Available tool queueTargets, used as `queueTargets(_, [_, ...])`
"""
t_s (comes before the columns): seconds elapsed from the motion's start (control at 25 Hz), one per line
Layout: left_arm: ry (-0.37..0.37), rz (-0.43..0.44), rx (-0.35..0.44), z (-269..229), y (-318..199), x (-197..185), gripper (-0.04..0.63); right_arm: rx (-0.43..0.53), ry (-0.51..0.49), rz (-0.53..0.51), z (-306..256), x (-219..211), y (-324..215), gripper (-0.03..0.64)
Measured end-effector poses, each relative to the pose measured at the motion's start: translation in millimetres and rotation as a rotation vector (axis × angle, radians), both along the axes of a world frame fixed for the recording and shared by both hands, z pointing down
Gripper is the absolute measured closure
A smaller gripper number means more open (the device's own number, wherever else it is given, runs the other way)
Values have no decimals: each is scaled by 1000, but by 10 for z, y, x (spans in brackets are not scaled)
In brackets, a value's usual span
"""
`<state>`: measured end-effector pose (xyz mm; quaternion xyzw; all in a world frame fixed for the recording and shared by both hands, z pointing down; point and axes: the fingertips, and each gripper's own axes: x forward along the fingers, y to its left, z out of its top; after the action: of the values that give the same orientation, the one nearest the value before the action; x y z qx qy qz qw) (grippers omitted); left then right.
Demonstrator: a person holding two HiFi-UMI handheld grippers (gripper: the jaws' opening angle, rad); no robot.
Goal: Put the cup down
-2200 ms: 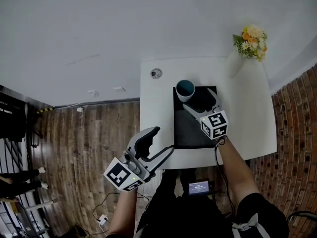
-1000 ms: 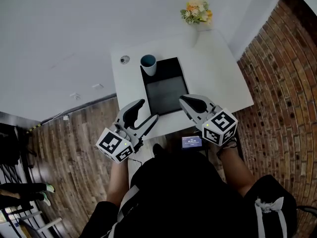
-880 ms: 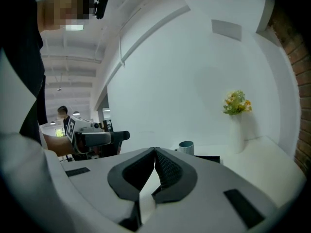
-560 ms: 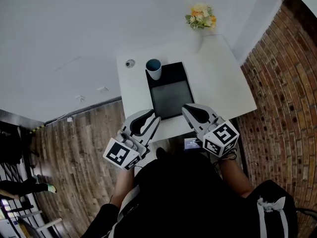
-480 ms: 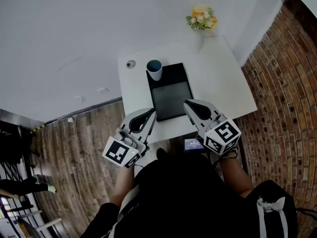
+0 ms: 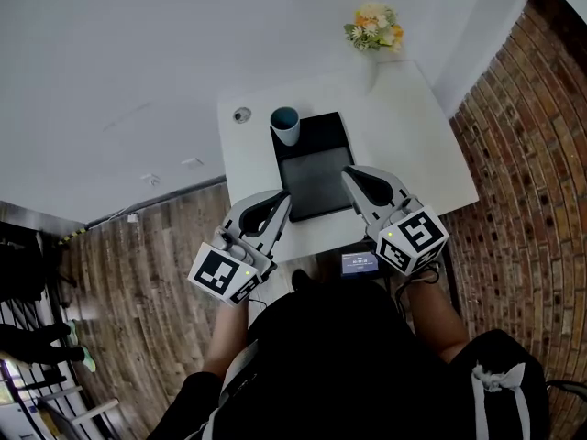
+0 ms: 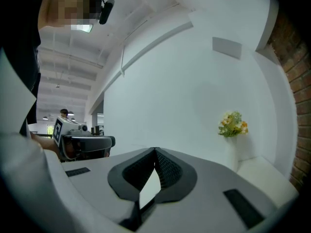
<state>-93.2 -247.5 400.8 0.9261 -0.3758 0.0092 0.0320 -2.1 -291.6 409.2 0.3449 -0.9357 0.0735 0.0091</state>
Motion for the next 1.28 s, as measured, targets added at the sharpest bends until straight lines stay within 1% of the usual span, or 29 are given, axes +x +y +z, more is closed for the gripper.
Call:
queueTargets(0.16, [13,-14,-12,1,-67,-40,589,5,2,10,-14,27,-54,604])
queueTargets(0.28, [20,1,-20,16,-69,9,588,2,5,21,-8,63,-77,604])
queueTargets(0.48, [9,44,-25,16,-61,113,588,-6,8,41,11,100,-111,604])
queueTargets(0.68, [19,49,-26,-10,-83,124,588,7,19,51,-12,114,-137,604])
queueTargets(0.92, [23,64,-25,-26,-59,146,589,11,11,73,-26,139,-168,604])
queueTargets(1.28, [31,61,-31,-29,-63,111,588,20,14,80,-47,125,-185,604])
